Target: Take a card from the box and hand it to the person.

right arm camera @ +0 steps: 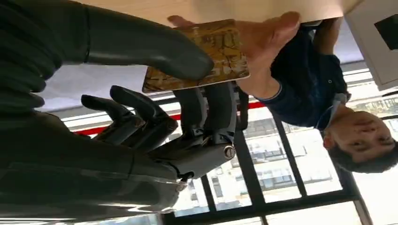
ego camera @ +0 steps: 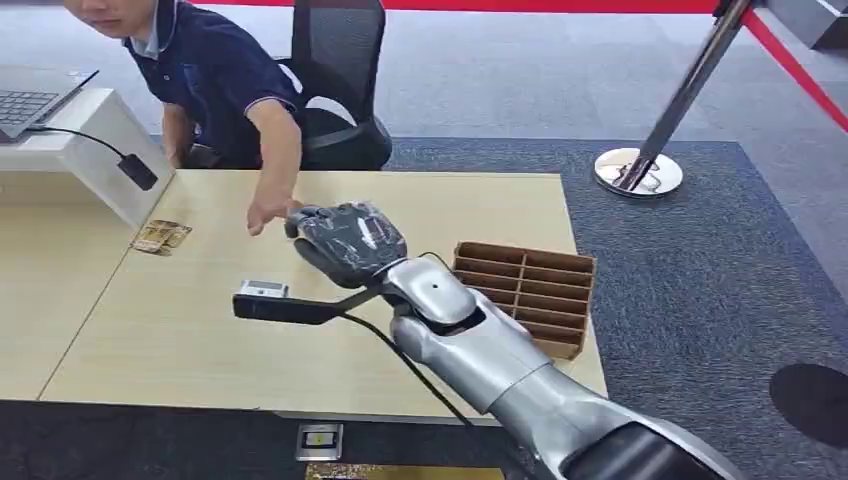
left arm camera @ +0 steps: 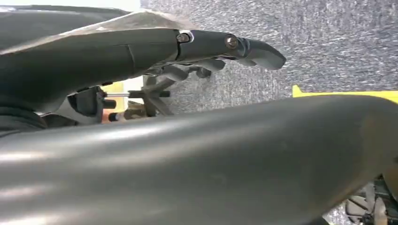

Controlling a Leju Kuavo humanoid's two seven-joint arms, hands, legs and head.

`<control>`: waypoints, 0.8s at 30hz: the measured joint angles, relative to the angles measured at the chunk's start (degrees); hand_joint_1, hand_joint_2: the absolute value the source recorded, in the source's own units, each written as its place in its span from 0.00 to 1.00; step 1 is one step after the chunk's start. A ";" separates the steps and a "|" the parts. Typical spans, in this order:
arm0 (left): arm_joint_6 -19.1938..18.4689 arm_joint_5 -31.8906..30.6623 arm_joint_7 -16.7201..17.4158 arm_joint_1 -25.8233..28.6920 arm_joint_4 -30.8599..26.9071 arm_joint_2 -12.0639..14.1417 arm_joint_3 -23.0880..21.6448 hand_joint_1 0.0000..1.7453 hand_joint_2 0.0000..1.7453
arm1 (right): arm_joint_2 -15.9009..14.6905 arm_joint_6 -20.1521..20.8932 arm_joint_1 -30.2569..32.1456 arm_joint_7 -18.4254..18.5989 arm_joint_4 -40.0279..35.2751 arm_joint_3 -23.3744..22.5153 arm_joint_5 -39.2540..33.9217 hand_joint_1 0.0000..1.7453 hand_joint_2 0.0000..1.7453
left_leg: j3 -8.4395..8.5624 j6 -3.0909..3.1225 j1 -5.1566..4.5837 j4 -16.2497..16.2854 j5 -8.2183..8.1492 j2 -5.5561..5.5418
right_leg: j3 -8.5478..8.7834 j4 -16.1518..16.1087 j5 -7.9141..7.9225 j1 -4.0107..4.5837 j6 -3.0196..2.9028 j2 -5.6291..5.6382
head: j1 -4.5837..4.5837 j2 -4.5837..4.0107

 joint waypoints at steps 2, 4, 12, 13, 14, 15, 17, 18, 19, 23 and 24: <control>0.20 0.57 -0.11 -0.02 0.00 0.00 0.04 0.00 0.00 | 0.00 0.57 -0.29 0.13 0.02 0.85 -1.26 1.00 1.00 | 0.00 0.00 0.00 0.00 0.00 0.00 | 0.00 0.00 0.00 0.00 0.00 0.00 | 0.00 0.00; 0.24 1.00 -0.24 -0.05 0.00 0.00 0.09 0.00 0.00 | 0.00 1.07 -0.87 0.22 0.24 1.57 -2.55 1.00 1.00 | 0.00 0.00 0.00 0.00 0.00 0.00 | 0.00 0.00 0.00 0.00 0.00 0.00 | 0.00 0.00; 0.42 1.64 -0.65 -0.09 0.00 0.00 0.33 0.00 0.00 | 0.00 2.32 -2.51 0.77 0.79 6.27 -7.85 1.00 1.00 | 0.00 0.00 0.00 0.00 0.00 0.00 | 0.01 0.00 0.00 0.00 0.00 0.00 | 0.00 0.00; 0.33 1.51 -0.52 -0.09 0.00 0.00 0.33 0.00 0.00 | 0.00 2.34 -2.61 1.05 0.81 6.83 -8.20 1.00 1.00 | 0.00 0.00 0.00 0.00 0.00 0.00 | 0.01 0.00 0.00 0.00 0.00 0.00 | 0.00 0.00; 0.17 1.22 -0.22 -0.09 0.00 0.00 0.31 0.00 0.00 | 0.00 2.34 -2.75 1.44 0.85 7.61 -8.65 1.00 1.00 | 0.00 0.00 0.00 0.00 0.00 0.00 | 0.00 0.00 0.00 0.00 0.00 0.00 | 0.00 0.00; 0.11 1.11 -0.15 -0.09 0.00 0.00 0.28 0.00 0.00 | 0.00 2.34 -2.84 1.60 0.90 7.98 -8.81 1.00 1.00 | 0.00 0.00 0.00 0.00 0.00 0.00 | 0.00 0.00 0.00 0.00 0.00 0.00 | 0.00 0.00; -0.11 0.83 0.18 -0.10 0.00 0.00 0.26 0.00 0.00 | 0.00 2.67 -2.99 1.82 0.99 8.97 -9.25 1.00 1.00 | 0.00 0.00 0.00 0.00 0.00 0.00 | 0.00 0.00 0.00 0.00 0.00 0.00 | 0.00 0.00; -0.22 0.70 0.29 -0.10 0.00 0.02 0.24 0.00 0.00 | 0.00 2.80 -3.05 2.10 1.01 9.68 -9.57 1.00 1.00 | 0.00 0.00 0.00 0.00 0.00 0.00 | 0.00 0.00 0.00 0.00 0.00 0.00 | 0.00 0.00; -0.24 0.68 0.33 -0.10 0.00 0.02 0.22 0.00 0.00 | 0.00 2.87 -3.06 2.36 1.01 9.91 -9.68 1.00 1.00 | 0.00 0.00 0.00 0.00 0.00 0.00 | 0.01 0.00 0.00 0.00 0.00 0.00 | 0.00 0.00; -0.17 0.72 0.07 -0.10 0.00 0.04 0.20 0.00 0.00 | 0.00 2.78 -3.83 3.63 1.12 11.89 -14.15 0.00 1.00 | 0.00 0.00 0.00 0.00 0.00 0.00 | 0.00 0.00 0.00 0.00 0.00 0.00 | 0.00 0.00; -0.11 0.74 -0.17 -0.11 0.00 0.07 0.20 0.00 0.00 | 0.00 3.06 -4.08 3.67 1.12 12.18 -15.94 0.00 1.00 | 0.00 0.00 0.00 0.00 0.00 0.00 | 0.00 0.00 0.00 0.00 0.00 0.00 | 0.00 0.00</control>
